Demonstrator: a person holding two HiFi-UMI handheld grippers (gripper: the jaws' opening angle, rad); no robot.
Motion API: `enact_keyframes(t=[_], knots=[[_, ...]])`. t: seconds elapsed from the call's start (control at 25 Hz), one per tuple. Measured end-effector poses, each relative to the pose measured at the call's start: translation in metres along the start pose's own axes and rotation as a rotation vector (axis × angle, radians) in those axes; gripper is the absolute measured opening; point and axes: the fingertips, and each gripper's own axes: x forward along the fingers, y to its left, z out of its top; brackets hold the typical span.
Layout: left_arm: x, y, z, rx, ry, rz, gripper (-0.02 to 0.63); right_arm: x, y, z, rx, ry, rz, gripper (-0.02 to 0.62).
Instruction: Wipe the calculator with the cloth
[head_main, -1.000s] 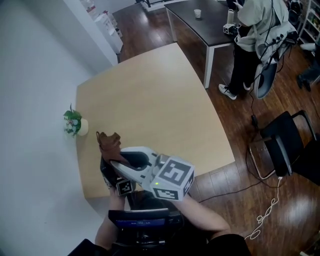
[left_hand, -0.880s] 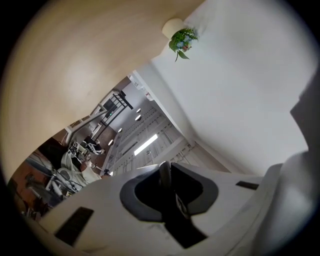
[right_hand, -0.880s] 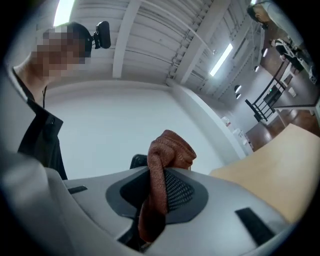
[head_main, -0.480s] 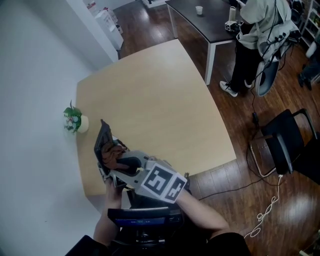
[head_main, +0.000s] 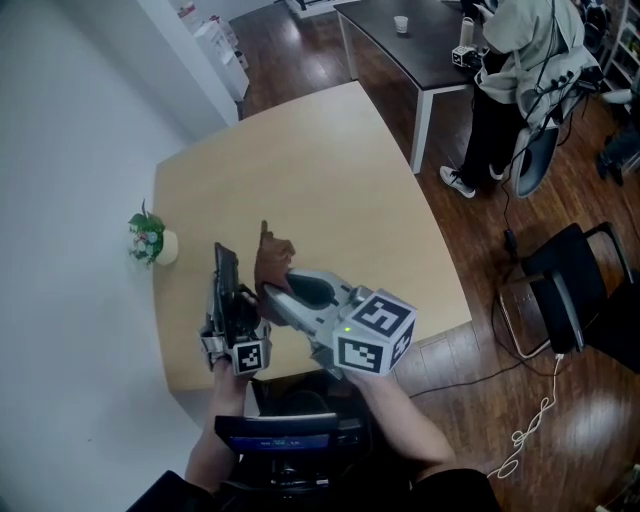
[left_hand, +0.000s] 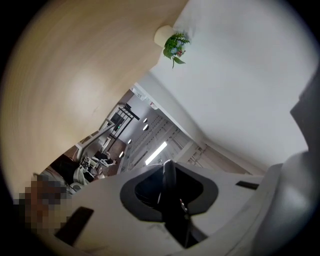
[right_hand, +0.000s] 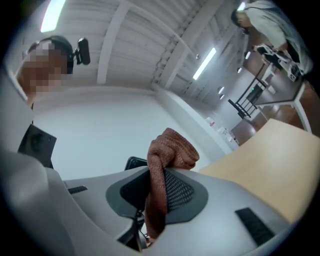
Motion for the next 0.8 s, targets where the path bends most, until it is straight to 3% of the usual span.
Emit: enact_keyframes(t=[0.12,0.2,0.4,0.52,0.64,0.72,0.8], knots=[[-0.008,0.009,0.005,0.042,-0.04,0.065,0.043,0.008,0.015,-0.013,0.031,-0.026,0.065,0.08],[-0.014,0.016,0.002,0.097,-0.013,0.127,0.047,0.017,0.02,-0.024,0.042,-0.043,0.071,0.08],[-0.034,0.026,0.009,0.34,0.062,0.306,0.075,0.014,-0.021,-0.031,0.172,-0.15,-0.071,0.08],[-0.038,0.026,0.002,0.463,0.177,0.369,0.071,0.006,-0.051,-0.036,0.277,-0.185,-0.13,0.08],[-0.046,0.033,-0.024,0.541,0.376,0.395,0.072,0.0,-0.074,-0.037,0.365,-0.207,-0.151,0.079],[-0.051,0.039,-0.045,0.569,0.477,0.426,0.077,-0.006,-0.087,-0.031,0.411,-0.232,-0.173,0.078],[-0.054,0.042,-0.052,0.555,0.498,0.455,0.077,-0.01,-0.097,-0.026,0.435,-0.246,-0.204,0.078]])
